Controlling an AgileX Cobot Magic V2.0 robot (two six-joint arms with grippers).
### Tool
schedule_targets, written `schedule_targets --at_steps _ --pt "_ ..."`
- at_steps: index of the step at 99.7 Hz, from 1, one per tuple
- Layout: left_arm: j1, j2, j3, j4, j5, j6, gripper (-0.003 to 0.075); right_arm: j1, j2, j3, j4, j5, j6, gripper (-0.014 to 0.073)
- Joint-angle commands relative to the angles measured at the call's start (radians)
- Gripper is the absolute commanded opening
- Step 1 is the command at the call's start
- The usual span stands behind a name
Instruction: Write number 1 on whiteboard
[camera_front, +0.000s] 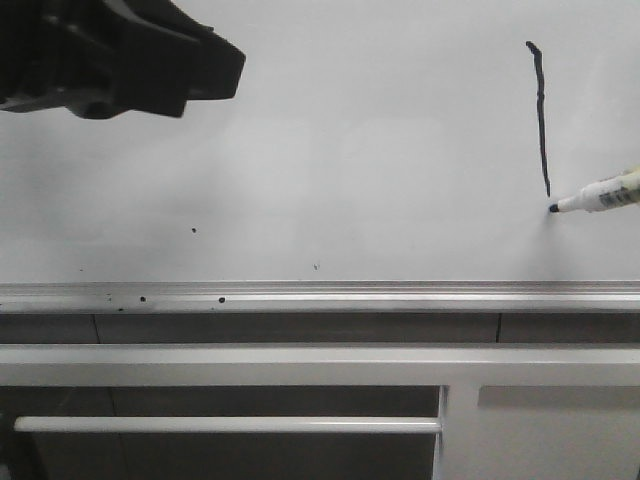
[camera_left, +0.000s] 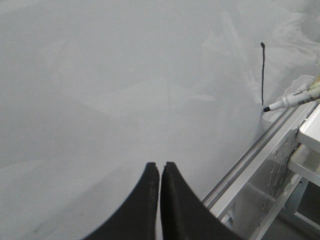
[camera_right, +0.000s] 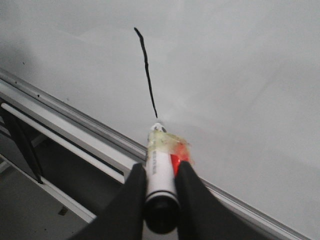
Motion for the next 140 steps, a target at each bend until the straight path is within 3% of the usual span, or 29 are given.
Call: schedule_targets --at_steps 1,15,25,52,61,69,78,88,111,140 --pt "0.000 -0.016 -0.024 0.003 -0.066 -0.011 -0.0020 -0.005 0.009 -0.022 -0.048 -0.023 0.004 -0.0042" --pt "0.000 -0.016 -0.024 0.005 -0.066 -0.011 -0.0020 -0.005 0.009 -0.026 -0.030 -0.123 0.004 -0.0043" --pt "0.000 -0.016 -0.024 0.027 -0.063 -0.011 -0.0020 -0.005 0.009 -0.042 0.062 -0.197 0.004 -0.0043" --pt "-0.002 -0.019 -0.028 0.311 0.073 -0.011 -0.0011 -0.005 0.112 -0.113 0.199 -0.121 -0.114 -0.0043" --pt "-0.002 -0.019 -0.028 0.367 0.128 -0.011 0.0059 -0.005 0.189 -0.175 0.243 -0.066 -0.200 -0.0043" --pt "-0.017 -0.019 -0.028 0.384 0.133 -0.011 0.0169 -0.005 0.259 -0.243 0.279 -0.040 -0.250 -0.0044" --pt "-0.050 -0.019 -0.028 0.407 0.103 -0.011 0.0309 -0.005 0.331 -0.310 0.321 -0.039 -0.309 -0.0044" --pt "-0.093 -0.019 -0.028 0.409 0.063 -0.011 0.0388 -0.005 0.393 -0.374 0.343 -0.039 -0.329 -0.0046" --pt "-0.131 -0.017 -0.028 0.407 -0.004 -0.011 0.0388 -0.001 0.452 -0.471 0.434 -0.096 -0.415 -0.0046" --pt "-0.140 -0.017 -0.028 0.379 -0.020 -0.013 0.0388 0.001 0.466 -0.510 0.470 -0.144 -0.421 -0.0046"
